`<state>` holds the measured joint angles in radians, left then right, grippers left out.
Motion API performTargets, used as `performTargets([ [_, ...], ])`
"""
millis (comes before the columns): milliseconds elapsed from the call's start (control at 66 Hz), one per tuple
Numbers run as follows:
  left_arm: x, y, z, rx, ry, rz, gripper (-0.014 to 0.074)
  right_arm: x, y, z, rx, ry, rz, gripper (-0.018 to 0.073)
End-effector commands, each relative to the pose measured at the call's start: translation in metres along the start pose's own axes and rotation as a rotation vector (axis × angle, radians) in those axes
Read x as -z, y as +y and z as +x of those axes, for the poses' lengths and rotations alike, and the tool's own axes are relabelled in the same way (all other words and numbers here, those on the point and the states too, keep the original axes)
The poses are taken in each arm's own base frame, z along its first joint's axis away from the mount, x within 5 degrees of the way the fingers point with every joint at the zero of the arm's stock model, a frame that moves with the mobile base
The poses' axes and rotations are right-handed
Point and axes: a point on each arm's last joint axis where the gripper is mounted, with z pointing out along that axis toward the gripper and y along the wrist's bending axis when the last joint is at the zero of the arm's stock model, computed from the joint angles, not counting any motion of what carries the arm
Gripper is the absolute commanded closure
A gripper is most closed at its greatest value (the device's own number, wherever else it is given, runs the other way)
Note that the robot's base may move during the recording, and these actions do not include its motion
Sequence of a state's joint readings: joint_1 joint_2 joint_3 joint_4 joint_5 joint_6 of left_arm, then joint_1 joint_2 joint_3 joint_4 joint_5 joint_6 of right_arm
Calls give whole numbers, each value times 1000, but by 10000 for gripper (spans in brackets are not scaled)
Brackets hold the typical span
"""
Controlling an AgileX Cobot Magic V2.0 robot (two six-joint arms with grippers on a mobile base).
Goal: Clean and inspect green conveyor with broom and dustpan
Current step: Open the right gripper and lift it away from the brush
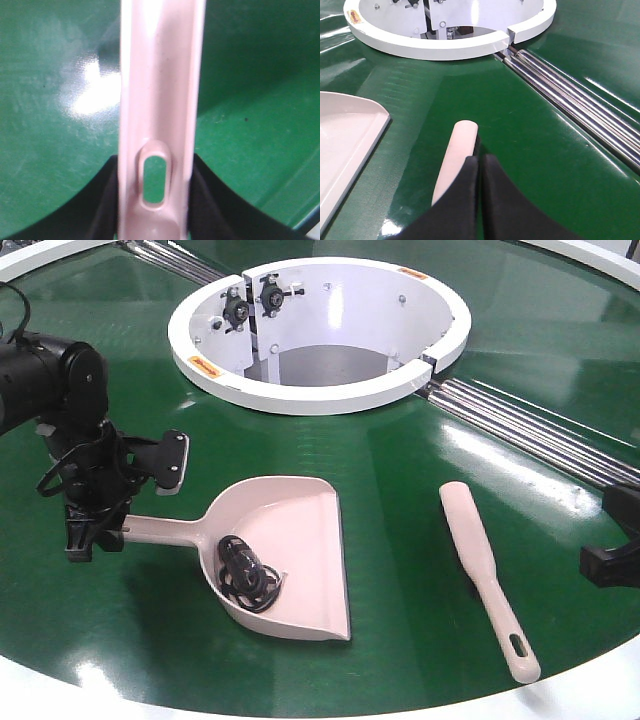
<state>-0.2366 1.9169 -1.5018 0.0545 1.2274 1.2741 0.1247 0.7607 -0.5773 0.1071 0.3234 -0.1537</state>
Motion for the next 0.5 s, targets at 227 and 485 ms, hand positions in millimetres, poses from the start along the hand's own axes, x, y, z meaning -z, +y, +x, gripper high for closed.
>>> performTargets([
  [227,24,-5,-1,22,-36,-35,602,5,-1,-16,11,-107,13,567],
  [485,24,-4,-1,20,-30,-47,569,5,-1,-16,11,-106,13,567],
])
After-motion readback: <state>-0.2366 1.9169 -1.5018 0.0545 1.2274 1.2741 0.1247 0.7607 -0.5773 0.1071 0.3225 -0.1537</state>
